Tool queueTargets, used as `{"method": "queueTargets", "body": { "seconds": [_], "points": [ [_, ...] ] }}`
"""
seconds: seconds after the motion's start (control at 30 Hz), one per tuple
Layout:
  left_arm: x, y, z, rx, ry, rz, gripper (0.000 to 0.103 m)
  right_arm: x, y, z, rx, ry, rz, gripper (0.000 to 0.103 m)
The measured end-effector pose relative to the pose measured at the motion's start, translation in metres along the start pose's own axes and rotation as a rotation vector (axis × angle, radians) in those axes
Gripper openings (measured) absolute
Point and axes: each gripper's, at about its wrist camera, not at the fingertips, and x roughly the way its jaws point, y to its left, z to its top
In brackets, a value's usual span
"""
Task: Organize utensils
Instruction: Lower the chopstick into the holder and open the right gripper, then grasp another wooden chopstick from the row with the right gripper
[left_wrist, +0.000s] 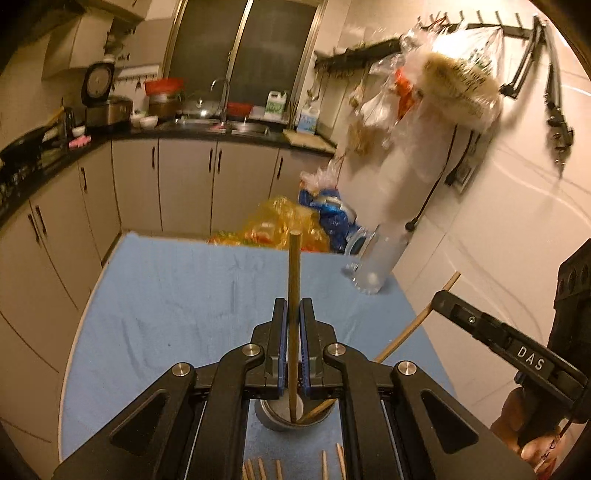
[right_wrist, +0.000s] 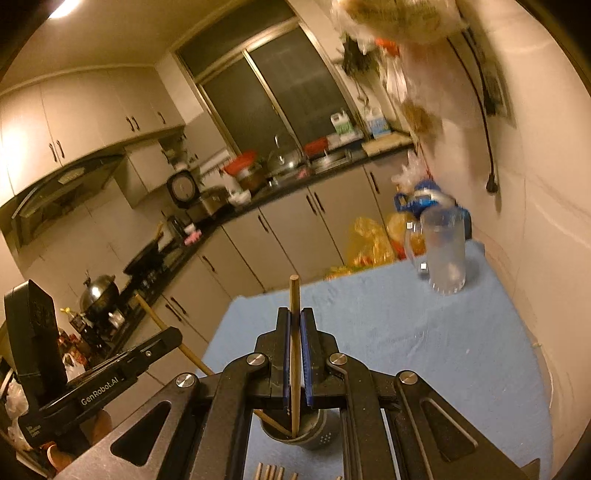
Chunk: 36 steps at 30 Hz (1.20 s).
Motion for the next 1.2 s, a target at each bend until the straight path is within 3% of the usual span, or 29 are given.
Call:
{"method": "queueTargets", "body": {
  "seconds": [0.23, 0.33, 0.37, 0.47, 0.7, 0.97, 1.07, 1.2],
  "points": [
    [0.032, 0.013, -0.016, -0.020, 0.061, 0.009, 0.006, 0.045, -0.016, -0.020, 0.038, 0.115, -0.011, 0.006],
    [0.031, 0.015, -0.016, -0.024, 0.057, 0.002, 0.007, 0.050, -0.022, -0.022, 0.057, 0.123, -0.016, 0.009],
    [0.029, 0.016, -0.015, -0.023, 0.054, 0.003, 0.009, 0.048, -0.023, -0.022, 0.055, 0.121, -0.010, 0.011],
    [0.017, 0.020, -0.013, -0.029, 0.025, 0.004, 0.025, 0.034, -0.023, -0.019, 0.036, 0.071, -0.022, 0.038],
    [-0.021, 0.033, -0.023, -0.018, 0.005, 0.026, 0.027, -0.009, -0.026, -0.027, 0.037, 0.025, 0.007, 0.041],
    [-0.081, 0.065, -0.089, -0.031, 0.025, 0.025, 0.027, -0.021, -0.022, -0.088, -0.013, 0.166, 0.072, 0.041],
    [-0.091, 0.074, -0.119, -0.033, 0.069, 0.020, 0.027, -0.015, -0.020, -0.111, -0.023, 0.221, 0.076, 0.041],
    [-0.073, 0.082, -0.165, -0.034, 0.206, 0.004, 0.027, -0.008, -0.022, -0.134, -0.015, 0.276, 0.073, 0.040]
  ]
}}
